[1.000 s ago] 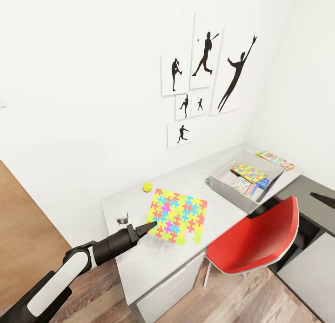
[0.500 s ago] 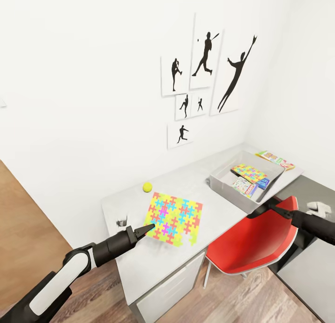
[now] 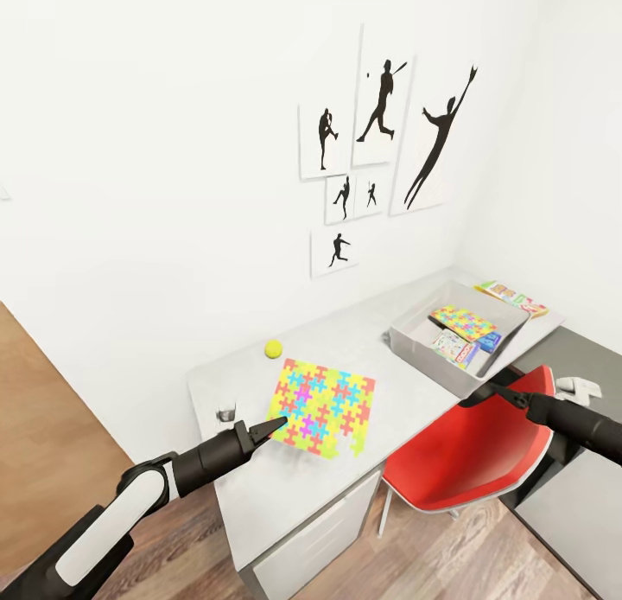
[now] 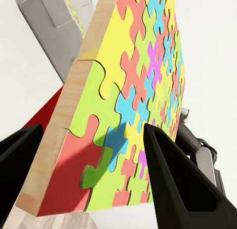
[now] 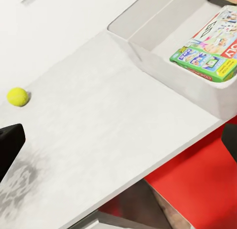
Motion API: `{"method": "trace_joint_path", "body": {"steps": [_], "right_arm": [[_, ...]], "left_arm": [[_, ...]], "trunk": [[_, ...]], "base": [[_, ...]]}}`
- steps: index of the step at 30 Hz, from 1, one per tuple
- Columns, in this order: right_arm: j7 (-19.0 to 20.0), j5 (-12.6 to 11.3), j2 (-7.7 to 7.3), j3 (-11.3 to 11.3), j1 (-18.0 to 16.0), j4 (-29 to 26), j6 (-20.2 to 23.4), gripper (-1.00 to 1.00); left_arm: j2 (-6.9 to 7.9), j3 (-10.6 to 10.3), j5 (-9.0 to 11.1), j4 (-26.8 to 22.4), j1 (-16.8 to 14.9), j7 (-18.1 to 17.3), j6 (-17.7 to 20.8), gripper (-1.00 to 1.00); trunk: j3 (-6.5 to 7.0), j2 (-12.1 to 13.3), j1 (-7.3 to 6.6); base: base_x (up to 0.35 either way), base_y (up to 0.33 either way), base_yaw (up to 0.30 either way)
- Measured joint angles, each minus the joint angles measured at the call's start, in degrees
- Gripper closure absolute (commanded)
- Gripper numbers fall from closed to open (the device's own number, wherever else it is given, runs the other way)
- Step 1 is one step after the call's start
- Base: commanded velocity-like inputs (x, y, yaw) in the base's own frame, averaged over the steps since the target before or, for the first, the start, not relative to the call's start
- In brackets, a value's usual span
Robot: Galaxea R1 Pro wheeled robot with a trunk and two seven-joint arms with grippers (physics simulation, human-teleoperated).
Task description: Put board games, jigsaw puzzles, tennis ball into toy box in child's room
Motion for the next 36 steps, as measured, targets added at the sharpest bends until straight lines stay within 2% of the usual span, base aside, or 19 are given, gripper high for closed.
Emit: {"method": "trace_joint_path", "body": {"steps": [18, 36], "right_arm": [[0.25, 0.01, 0.05, 0.02, 0.05, -0.04, -0.02, -1.0], [0.4, 0.01, 0.05, 0.05, 0.08, -0.12, 0.13, -1.0]], "left_arm": [[0.08, 0.09, 0.1, -0.81, -0.01, -1.04, -0.08, 1.0], [0.09, -0.16, 0.01, -2.71, 0.01, -1.35, -0.13, 1.0]], "trunk": [[0.13, 0.0, 0.0], [0.78, 0.0, 0.0]], "base": [[0.005, 0.0, -0.19], [-0.153, 0.0, -0.02]]}}
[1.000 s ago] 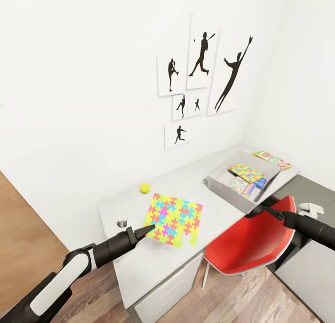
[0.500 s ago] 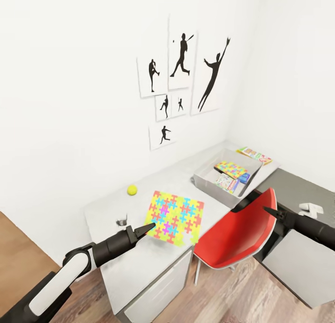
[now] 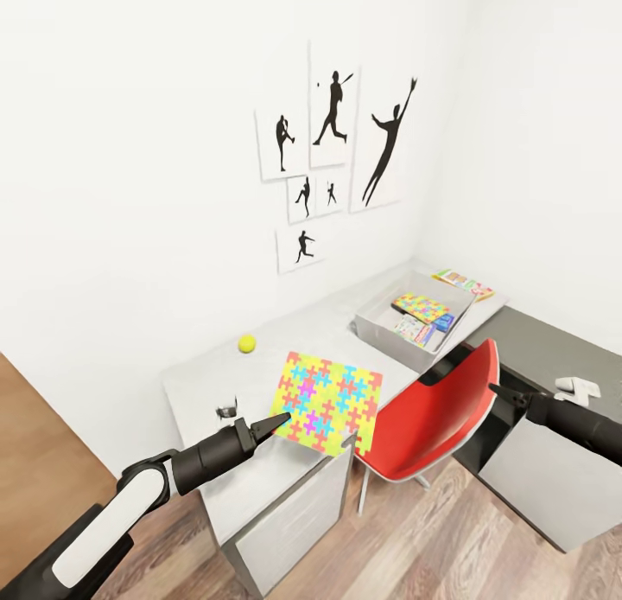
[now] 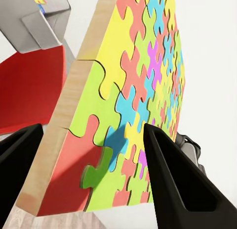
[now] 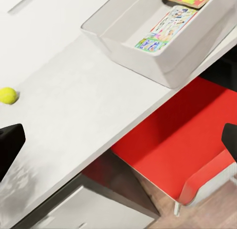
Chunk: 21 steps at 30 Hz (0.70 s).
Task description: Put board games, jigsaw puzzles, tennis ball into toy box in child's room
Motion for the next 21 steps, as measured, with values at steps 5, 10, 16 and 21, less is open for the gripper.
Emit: {"method": "trace_joint_path", "body": {"steps": [5, 10, 16, 21], "right_arm": [[0.0, 0.0, 0.0, 0.0, 0.0, 0.0, 0.01, -1.0], [0.0, -0.01, 0.0, 0.04, 0.0, 0.0, 0.02, -1.0], [0.0, -0.06, 0.0, 0.05, 0.0, 0.0, 0.02, -1.0], [0.01, -0.07, 0.0, 0.06, 0.0, -0.01, 0.03, -1.0]], "left_arm": [[0.01, 0.05, 0.0, -0.02, 0.03, 0.0, 0.0, 1.0], [0.0, 0.29, 0.0, -0.01, -0.01, 0.05, 0.06, 1.0], [-0.29, 3.72, 0.13, -0.79, -0.01, 0.25, 0.31, 1.0], [-1.19, 8.94, 0.12, -1.93, -0.04, 0.43, 0.5, 1.0]], "trunk": [[0.43, 0.0, 0.0], [0.85, 0.0, 0.0], [1.11, 0.0, -0.01], [1.18, 0.0, -0.02]], "base": [[-0.026, 0.0, -0.001], [-0.009, 0.0, 0.0], [0.006, -0.011, 0.0], [0.139, -0.142, 0.0]]}}
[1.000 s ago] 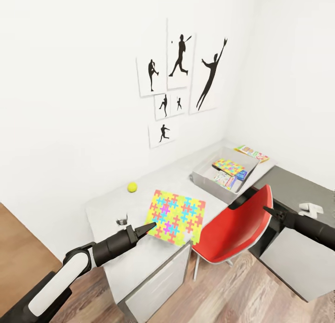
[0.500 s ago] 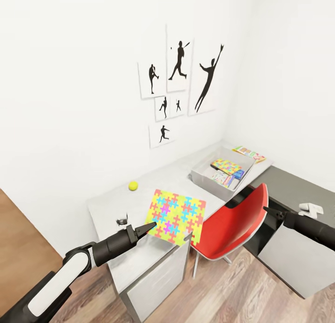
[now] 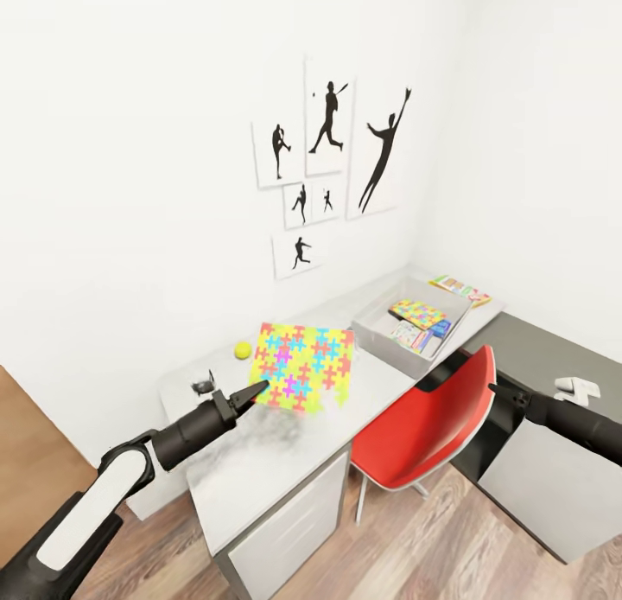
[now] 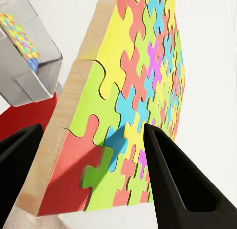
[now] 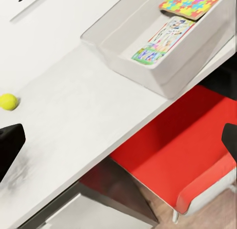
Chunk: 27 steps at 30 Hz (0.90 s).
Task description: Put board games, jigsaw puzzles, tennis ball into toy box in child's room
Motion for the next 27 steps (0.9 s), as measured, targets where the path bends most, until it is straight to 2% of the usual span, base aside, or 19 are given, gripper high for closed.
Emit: {"method": "trace_joint_path", "body": {"steps": [1, 3, 7, 9, 14, 16, 19, 22, 23, 27], "right_arm": [[0.0, 0.0, 0.0, 0.0, 0.0, 0.0, 0.0, -1.0], [0.0, 0.01, 0.0, 0.0, 0.0, -0.01, 0.0, -1.0], [0.0, 0.01, 0.0, 0.0, 0.0, -0.01, 0.0, -1.0], [0.0, 0.01, 0.0, 0.0, 0.0, 0.0, 0.03, -1.0], [0.06, -0.02, 0.0, 0.0, 0.16, 0.01, 0.12, -1.0], [0.07, -0.05, 0.0, 0.0, 0.2, 0.01, 0.22, -1.0], [0.3, -0.12, 0.0, 0.0, 0.23, 0.01, 0.33, -1.0], [1.71, -0.15, 0.0, -0.03, 0.25, 0.01, 0.39, -1.0], [1.73, -0.14, 0.0, -0.03, 0.25, 0.01, 0.39, -1.0], [3.66, -0.12, 0.0, -0.07, 0.26, 0.01, 0.42, -1.0]], "left_arm": [[-0.2, 1.07, 0.04, -0.27, -0.06, 0.3, 0.01, 1.0], [-0.31, 1.47, -0.05, -0.39, -0.1, 0.54, -0.01, 1.0], [-1.77, 2.49, 0.0, -0.74, -0.88, 4.81, 0.01, 1.0], [-3.58, 2.67, 0.08, -0.84, -1.69, 7.44, 0.03, 1.0], [-9.89, 2.88, 0.24, -0.92, -4.85, 10.96, 0.14, 1.0], [-11.55, 2.92, 0.26, -0.93, -6.88, 11.66, 0.17, 1.0], [-13.12, 2.95, 0.13, -0.92, -9.55, 14.0, 0.19, 1.0], [-13.94, 2.97, -0.13, -0.75, -10.99, 21.27, 0.23, 1.0], [-13.95, 2.97, 0.0, -0.75, -11.01, 21.37, 0.22, 1.0], [-14.45, 3.0, -0.1, -0.35, -12.38, 34.12, 0.34, 1.0]], "trunk": [[0.01, 0.0, 0.0], [0.01, 0.0, 0.0], [0.02, 0.0, -0.01], [0.02, 0.0, 0.0], [0.03, 0.0, 0.01], [0.03, 0.0, 0.01], [0.03, 0.0, 0.02], [0.03, 0.01, 0.02], [0.03, 0.0, 0.02], [0.03, 0.01, 0.02]], "base": [[0.211, -0.193, 0.0], [0.222, -0.195, 0.0], [0.25, -0.188, 0.0], [0.195, -0.136, 0.0], [0.093, -0.065, 0.0], [0.041, -0.028, 0.0], [0.024, -0.016, 0.0], [0.013, -0.009, 0.0], [0.01, -0.007, 0.0], [0.006, -0.004, 0.0]]}}
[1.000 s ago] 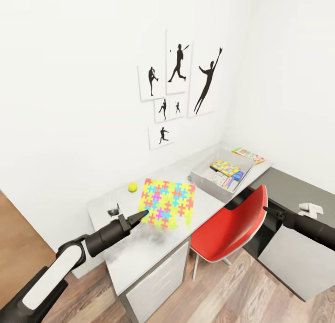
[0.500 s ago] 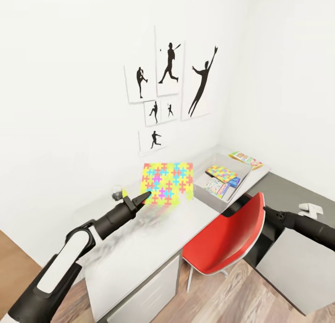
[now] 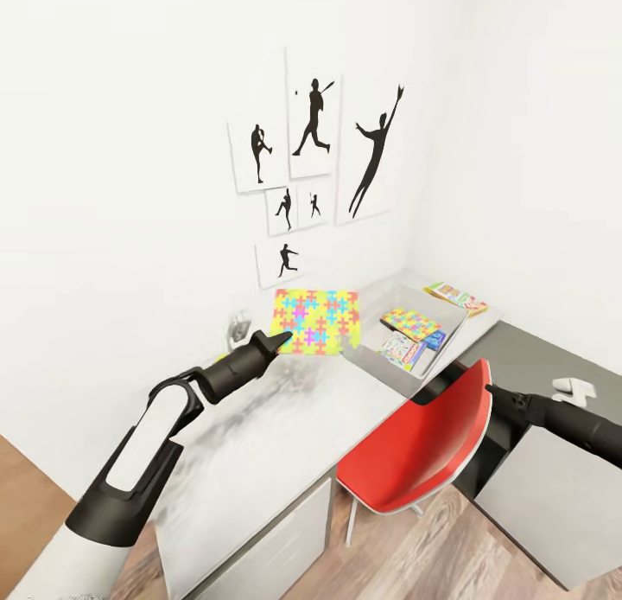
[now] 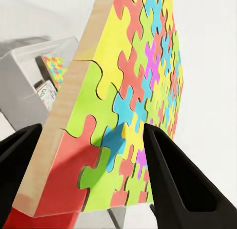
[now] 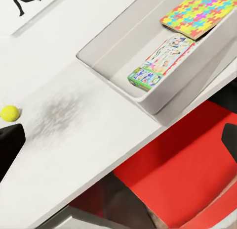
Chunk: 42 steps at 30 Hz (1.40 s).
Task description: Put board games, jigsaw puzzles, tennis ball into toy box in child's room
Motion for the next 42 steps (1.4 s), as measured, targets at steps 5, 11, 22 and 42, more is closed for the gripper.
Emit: {"method": "trace_joint_path", "body": {"steps": [5, 11, 22, 42], "right_arm": [[0.71, 0.02, 0.0, 0.02, 0.0, 0.0, 0.01, -1.0], [1.25, 0.09, 0.0, 0.05, 0.01, 0.0, -0.03, -1.0], [1.43, 0.11, 0.02, 0.06, 0.01, 0.0, -0.06, -1.0], [1.45, 0.14, 0.04, 0.06, 0.0, -0.03, -0.06, -1.0]], "left_arm": [[-0.22, 0.0, 0.26, -0.14, -0.82, 5.29, -0.04, 1.0], [-0.37, -0.04, 0.34, -0.53, -1.44, 8.17, -0.06, 1.0], [-0.38, -0.08, 0.32, -0.63, -1.64, 8.76, -0.13, 1.0], [-0.43, -0.09, 0.3, -0.74, -1.66, 6.27, -0.13, 1.0]], "trunk": [[0.0, 0.0, 0.0], [0.0, 0.0, 0.0], [0.0, 0.0, 0.0], [0.0, 0.0, 0.0]], "base": [[0.003, -0.002, 0.0], [0.001, 0.0, 0.0], [0.0, -0.004, 0.0], [0.003, -0.257, 0.0]]}}
